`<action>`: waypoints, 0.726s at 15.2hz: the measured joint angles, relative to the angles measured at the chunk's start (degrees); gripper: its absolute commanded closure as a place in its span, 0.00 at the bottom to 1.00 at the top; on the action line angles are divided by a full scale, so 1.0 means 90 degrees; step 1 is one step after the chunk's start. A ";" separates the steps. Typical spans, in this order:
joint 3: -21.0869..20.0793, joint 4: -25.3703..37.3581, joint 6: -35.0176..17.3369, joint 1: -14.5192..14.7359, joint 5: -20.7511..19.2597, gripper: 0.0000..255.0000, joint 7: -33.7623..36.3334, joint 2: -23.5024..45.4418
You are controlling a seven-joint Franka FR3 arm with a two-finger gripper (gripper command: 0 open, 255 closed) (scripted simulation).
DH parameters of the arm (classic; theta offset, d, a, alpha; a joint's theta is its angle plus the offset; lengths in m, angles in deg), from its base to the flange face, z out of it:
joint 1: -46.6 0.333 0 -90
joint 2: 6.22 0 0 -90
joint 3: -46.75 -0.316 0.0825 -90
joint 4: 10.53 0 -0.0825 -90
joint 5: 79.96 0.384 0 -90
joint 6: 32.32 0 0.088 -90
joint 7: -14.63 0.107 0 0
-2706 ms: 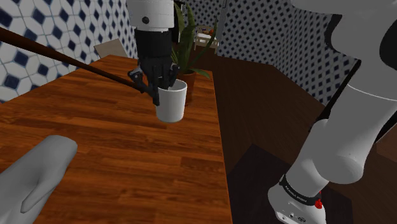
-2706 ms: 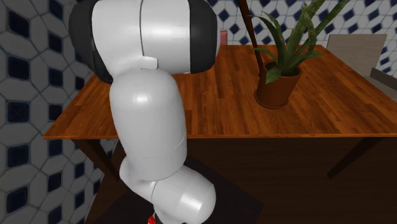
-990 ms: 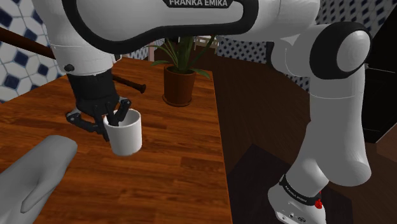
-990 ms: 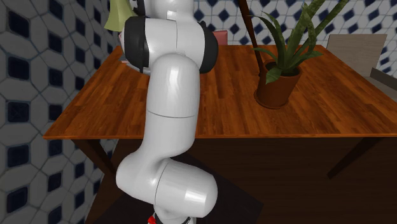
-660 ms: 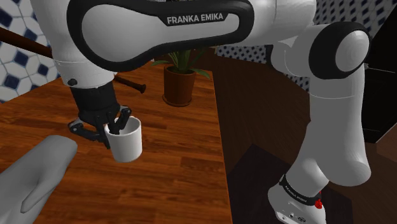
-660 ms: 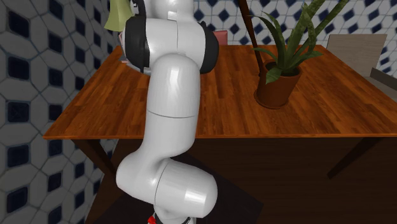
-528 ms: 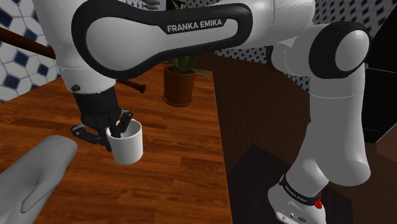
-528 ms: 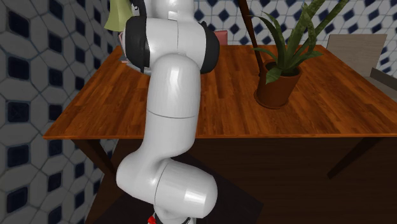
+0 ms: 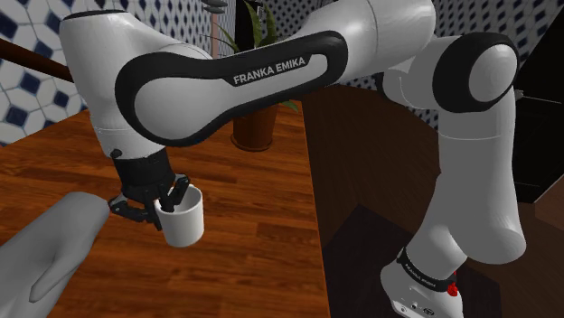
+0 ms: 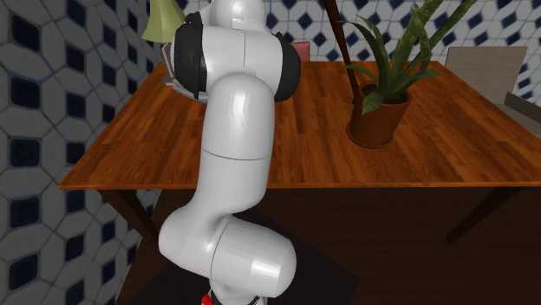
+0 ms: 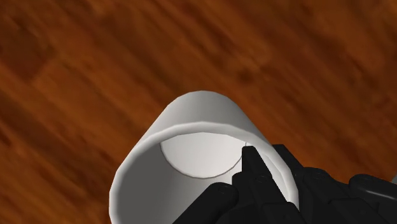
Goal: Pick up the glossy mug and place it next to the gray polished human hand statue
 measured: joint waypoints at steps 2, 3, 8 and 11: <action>0.0017 -0.0084 -0.0140 0.0010 -0.0034 1.00 0.0021 0.0065; 0.0026 -0.0133 -0.0215 0.0012 -0.0049 1.00 0.0030 0.0094; 0.0046 -0.0263 -0.0393 0.0007 -0.0082 1.00 0.0045 0.0147; 0.0047 -0.0265 -0.0398 0.0007 -0.0084 1.00 0.0045 0.0149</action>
